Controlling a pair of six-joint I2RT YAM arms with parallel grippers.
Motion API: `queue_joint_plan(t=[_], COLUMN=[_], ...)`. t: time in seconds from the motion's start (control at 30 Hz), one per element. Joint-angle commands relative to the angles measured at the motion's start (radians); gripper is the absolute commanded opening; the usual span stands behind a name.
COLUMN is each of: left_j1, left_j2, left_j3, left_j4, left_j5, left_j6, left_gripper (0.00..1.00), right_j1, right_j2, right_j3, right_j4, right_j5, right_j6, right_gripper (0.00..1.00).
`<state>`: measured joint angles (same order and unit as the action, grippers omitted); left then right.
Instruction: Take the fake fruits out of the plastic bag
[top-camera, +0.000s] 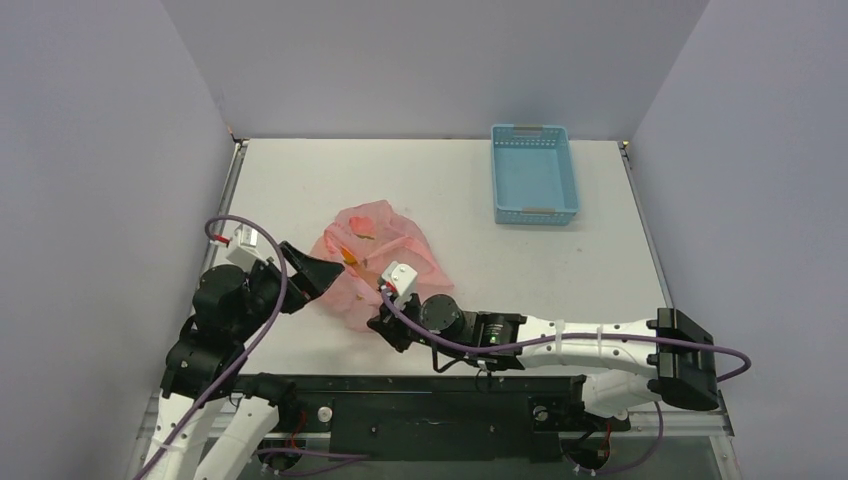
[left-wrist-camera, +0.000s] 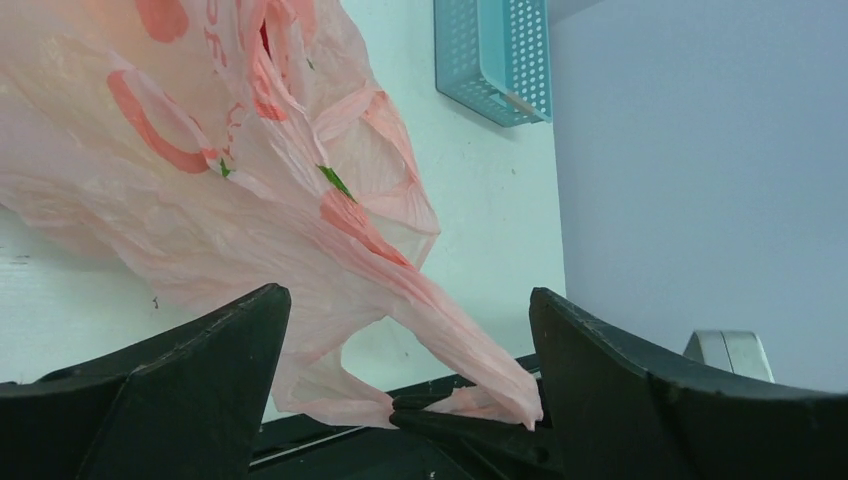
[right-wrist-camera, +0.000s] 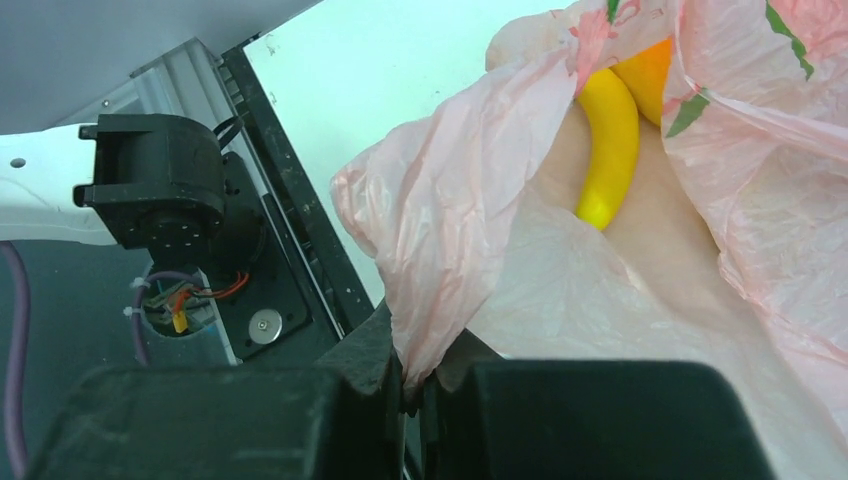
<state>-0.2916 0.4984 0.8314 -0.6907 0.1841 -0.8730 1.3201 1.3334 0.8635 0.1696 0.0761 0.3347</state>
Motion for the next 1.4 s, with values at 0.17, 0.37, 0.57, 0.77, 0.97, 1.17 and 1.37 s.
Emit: queue_joint_plan(t=[0.17, 0.37, 0.57, 0.77, 0.97, 1.17, 1.37], left_j1=[0.006, 0.006, 0.011, 0.015, 0.017, 0.016, 0.017], left_j2=[0.202, 0.22, 0.086, -0.053, -0.021, -0.058, -0.121], left_j3=[-0.033, -0.094, -0.191, -0.306, -0.293, -0.34, -0.369], left_j4=[0.05, 0.142, 0.201, 0.396, 0.432, 0.547, 0.602], left_j5=[0.049, 0.147, 0.034, 0.0, 0.05, 0.168, 0.198], left_j6=[-0.041, 0.048, 0.218, 0.189, 0.226, 0.213, 0.198], left_gripper=[0.89, 0.58, 0.0, 0.0, 0.0, 0.0, 0.0], right_j1=[0.084, 0.152, 0.166, 0.173, 0.119, -0.096, -0.116], right_j2=[0.059, 0.181, 0.173, -0.012, -0.153, -0.075, 0.204], right_j3=[0.155, 0.303, 0.298, 0.142, 0.025, -0.056, 0.051], right_j4=[-0.114, -0.207, -0.204, -0.185, -0.11, 0.216, 0.378], right_j5=[0.135, 0.209, 0.185, 0.109, 0.073, -0.215, -0.298], right_j6=[-0.134, -0.196, -0.166, -0.066, 0.033, 0.147, 0.164], right_gripper=[0.0, 0.0, 0.47, 0.6, 0.63, 0.49, 0.22])
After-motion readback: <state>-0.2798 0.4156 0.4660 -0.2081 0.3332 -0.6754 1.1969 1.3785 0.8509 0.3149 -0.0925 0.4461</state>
